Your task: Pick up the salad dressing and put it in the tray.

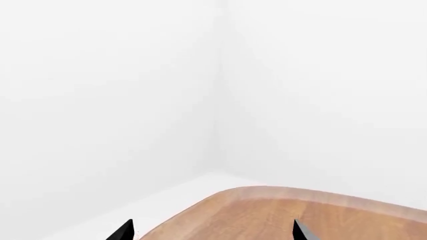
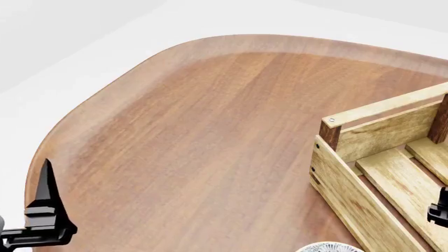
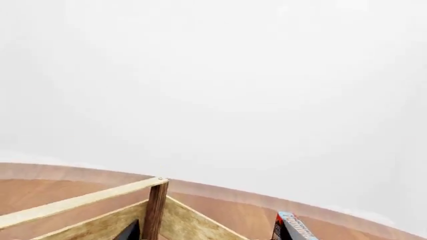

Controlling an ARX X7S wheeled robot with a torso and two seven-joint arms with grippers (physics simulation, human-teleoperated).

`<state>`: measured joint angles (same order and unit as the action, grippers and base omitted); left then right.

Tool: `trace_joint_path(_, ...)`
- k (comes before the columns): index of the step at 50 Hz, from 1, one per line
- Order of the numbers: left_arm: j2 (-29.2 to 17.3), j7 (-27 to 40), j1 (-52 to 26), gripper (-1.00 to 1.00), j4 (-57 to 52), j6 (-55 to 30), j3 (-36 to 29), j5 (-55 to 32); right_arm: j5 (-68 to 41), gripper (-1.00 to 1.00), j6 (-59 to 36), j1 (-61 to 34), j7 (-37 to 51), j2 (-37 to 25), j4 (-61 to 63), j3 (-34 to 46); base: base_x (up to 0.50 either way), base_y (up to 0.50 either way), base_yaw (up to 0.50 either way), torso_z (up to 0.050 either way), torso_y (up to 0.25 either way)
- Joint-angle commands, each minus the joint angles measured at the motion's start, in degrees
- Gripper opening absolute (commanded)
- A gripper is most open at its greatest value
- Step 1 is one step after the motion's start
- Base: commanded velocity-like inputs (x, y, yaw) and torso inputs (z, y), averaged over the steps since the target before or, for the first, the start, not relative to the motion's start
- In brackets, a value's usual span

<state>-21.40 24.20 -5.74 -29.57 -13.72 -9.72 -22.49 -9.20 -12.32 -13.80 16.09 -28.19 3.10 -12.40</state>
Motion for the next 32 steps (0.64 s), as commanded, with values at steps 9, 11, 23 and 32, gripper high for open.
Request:
trace_joint_path(9, 0.3, 2.8, -0.1, 1.0, -5.5, 7.5, 8.9, -3.0, 0.5, 1.0, -2.6, 10.8, 3.6, -0.6, 36.8, -4.6, 0.0, 0.0, 0.0, 0.0, 0.0)
trace_joint_path(11, 0.7, 2.9, 0.5, 1.0, -6.5, 10.0, 10.5, -3.2, 1.1, 1.0, -1.2, 12.2, 3.9, -0.3, 40.1, -5.0, 0.0, 0.0, 0.0, 0.0, 0.0)
trace_joint_path(23, 4.7, 2.8, 3.1, 1.0, -7.9, 23.5, 15.6, -0.8, 11.3, 1.0, 19.2, 19.1, 9.0, 4.7, 45.2, -8.0, 0.0, 0.0, 0.0, 0.0, 0.0)
trace_joint_path(32, 5.7, 1.7, 4.4, 1.0, -8.0, 28.9, 16.4, -0.1, 12.8, 1.0, 25.6, 20.1, 12.5, 7.4, 47.3, -11.5, 0.0, 0.0, 0.0, 0.0, 0.0)
